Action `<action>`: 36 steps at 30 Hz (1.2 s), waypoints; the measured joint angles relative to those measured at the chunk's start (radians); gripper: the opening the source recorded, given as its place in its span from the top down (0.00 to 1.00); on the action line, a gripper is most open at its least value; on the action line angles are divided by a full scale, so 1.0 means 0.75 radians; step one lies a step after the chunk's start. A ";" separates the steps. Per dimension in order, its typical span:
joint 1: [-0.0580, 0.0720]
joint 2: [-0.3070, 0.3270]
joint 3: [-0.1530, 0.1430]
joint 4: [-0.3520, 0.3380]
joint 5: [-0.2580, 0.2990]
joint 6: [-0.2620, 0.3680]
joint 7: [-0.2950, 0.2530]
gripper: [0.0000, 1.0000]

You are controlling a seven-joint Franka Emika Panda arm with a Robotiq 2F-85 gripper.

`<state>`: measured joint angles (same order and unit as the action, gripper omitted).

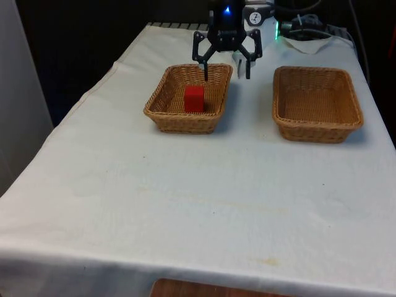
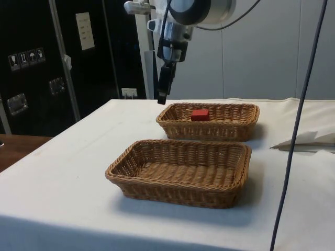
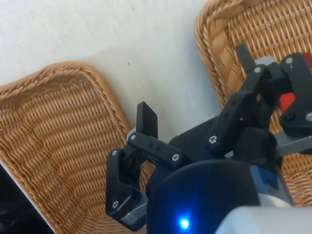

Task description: Pick up the red cube and place it into the right basket.

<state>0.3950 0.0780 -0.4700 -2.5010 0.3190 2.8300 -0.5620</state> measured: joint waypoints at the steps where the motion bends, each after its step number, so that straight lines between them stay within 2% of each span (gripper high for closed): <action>1: 0.000 0.000 0.000 0.000 0.000 0.000 0.000 0.00; 7: 0.000 0.004 0.029 0.016 -0.007 0.029 0.000 0.00; 18: 0.000 0.004 0.079 0.053 -0.016 0.031 0.023 0.00; 22: 0.000 0.007 0.103 0.069 -0.017 0.031 0.061 0.00; 28: 0.000 -0.005 0.119 0.085 -0.017 0.023 0.111 0.00; 36: 0.000 -0.019 0.124 0.085 -0.017 0.019 0.163 0.00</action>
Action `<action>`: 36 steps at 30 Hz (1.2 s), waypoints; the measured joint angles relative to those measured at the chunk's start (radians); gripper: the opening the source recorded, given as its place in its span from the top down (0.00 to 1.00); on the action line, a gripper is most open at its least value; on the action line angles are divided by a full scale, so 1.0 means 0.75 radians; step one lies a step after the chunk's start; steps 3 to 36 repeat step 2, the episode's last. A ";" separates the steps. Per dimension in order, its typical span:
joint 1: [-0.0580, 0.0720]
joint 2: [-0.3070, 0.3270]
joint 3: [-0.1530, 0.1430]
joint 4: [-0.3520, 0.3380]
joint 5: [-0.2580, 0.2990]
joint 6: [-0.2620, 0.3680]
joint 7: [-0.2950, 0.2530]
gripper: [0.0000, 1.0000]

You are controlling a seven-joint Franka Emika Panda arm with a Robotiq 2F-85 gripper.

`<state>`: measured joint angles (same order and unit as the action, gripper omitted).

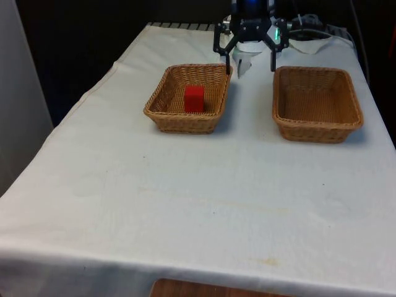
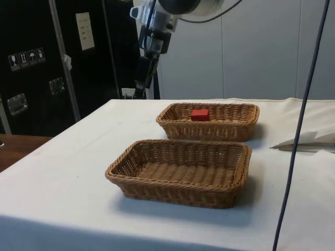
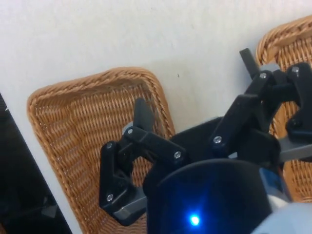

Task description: Pick up the red cube and place it into the right basket.

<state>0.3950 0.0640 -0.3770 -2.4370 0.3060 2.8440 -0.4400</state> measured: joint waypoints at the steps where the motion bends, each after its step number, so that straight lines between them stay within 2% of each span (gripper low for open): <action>1: 0.000 0.000 0.001 0.000 0.000 0.000 0.009 0.00; 36: 0.000 0.000 0.001 0.000 0.000 0.000 0.009 0.00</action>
